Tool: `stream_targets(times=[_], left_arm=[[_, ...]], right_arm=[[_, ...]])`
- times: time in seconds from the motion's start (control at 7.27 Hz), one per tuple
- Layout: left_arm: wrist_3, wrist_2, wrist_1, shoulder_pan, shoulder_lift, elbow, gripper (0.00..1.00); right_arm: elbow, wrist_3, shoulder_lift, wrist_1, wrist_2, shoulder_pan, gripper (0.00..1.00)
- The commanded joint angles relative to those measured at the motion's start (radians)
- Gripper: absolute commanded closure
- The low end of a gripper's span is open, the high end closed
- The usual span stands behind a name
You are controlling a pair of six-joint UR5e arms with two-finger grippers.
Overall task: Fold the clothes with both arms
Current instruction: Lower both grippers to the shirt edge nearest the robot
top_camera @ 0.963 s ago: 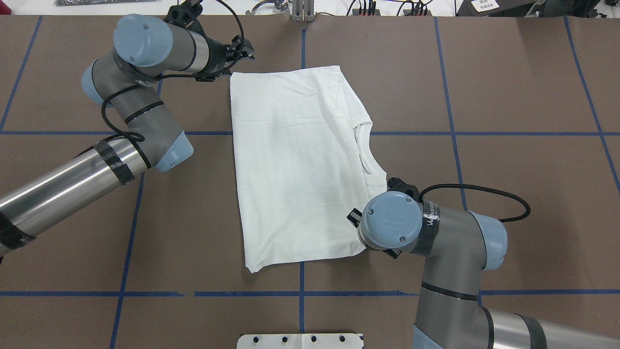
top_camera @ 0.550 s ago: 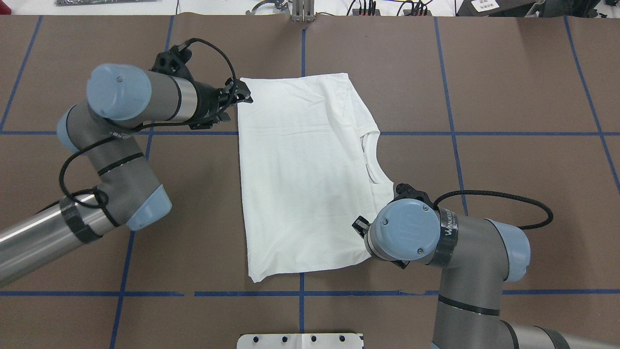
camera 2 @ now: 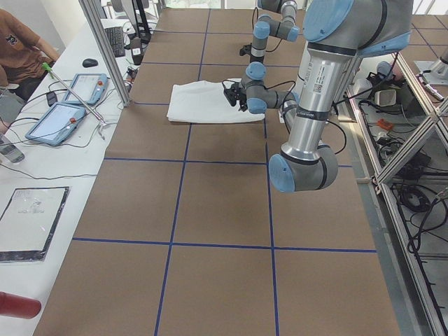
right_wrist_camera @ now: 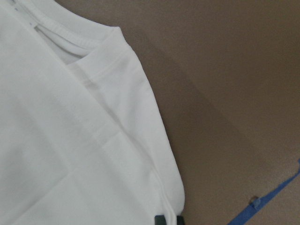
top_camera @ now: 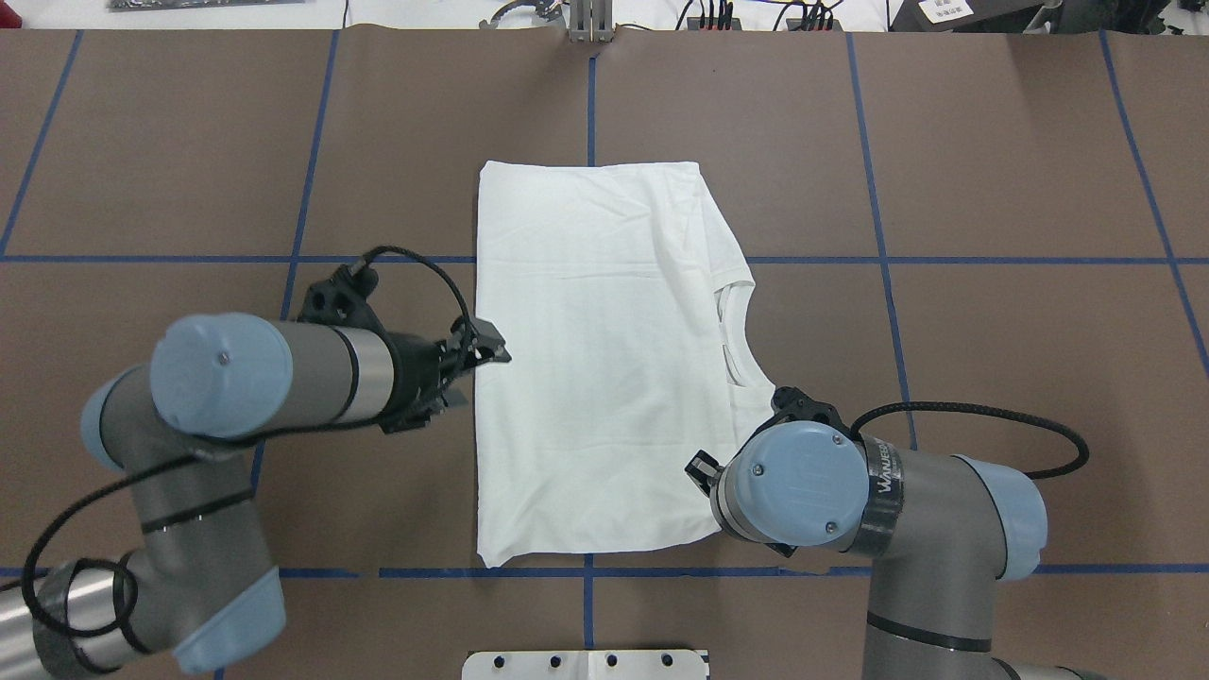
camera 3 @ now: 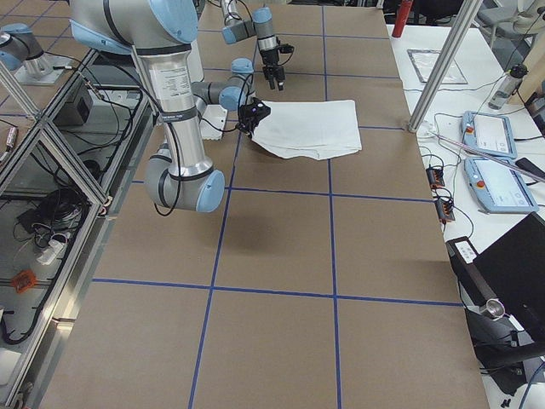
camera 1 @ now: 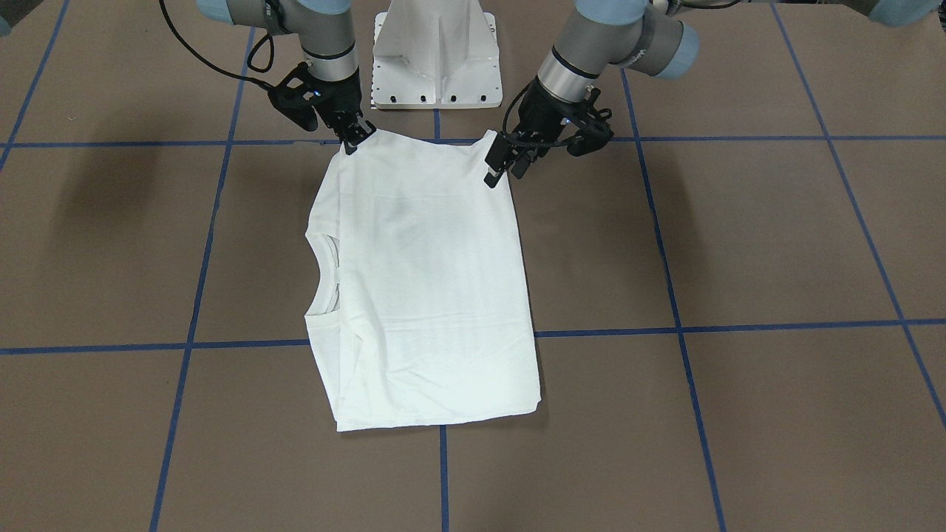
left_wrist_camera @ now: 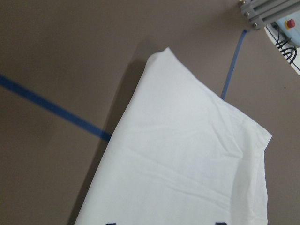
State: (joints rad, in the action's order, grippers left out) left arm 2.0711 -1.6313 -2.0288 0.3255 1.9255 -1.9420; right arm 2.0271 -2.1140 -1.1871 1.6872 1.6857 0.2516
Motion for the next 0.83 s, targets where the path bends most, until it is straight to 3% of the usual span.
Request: stream_targets(times=[0.0,0.41,0.69], left_arm=[[0.072,0.079,0.117,-0.136,-0.006,-0.028,0.23],[0.072,0.084,0.142,-0.174,-0.010,0.000,0.24],[0.073,0.085,0.142,-0.184,-0.011,0.006,0.41]], right_arm=[[0.004,-0.003,-0.003,0.000,0.000,-0.006,1.00],[0.012,-0.004,-0.003,-0.001,0.000,-0.006,1.00],[0.013,-0.003,-0.003,0.000,0.000,-0.006,1.00]])
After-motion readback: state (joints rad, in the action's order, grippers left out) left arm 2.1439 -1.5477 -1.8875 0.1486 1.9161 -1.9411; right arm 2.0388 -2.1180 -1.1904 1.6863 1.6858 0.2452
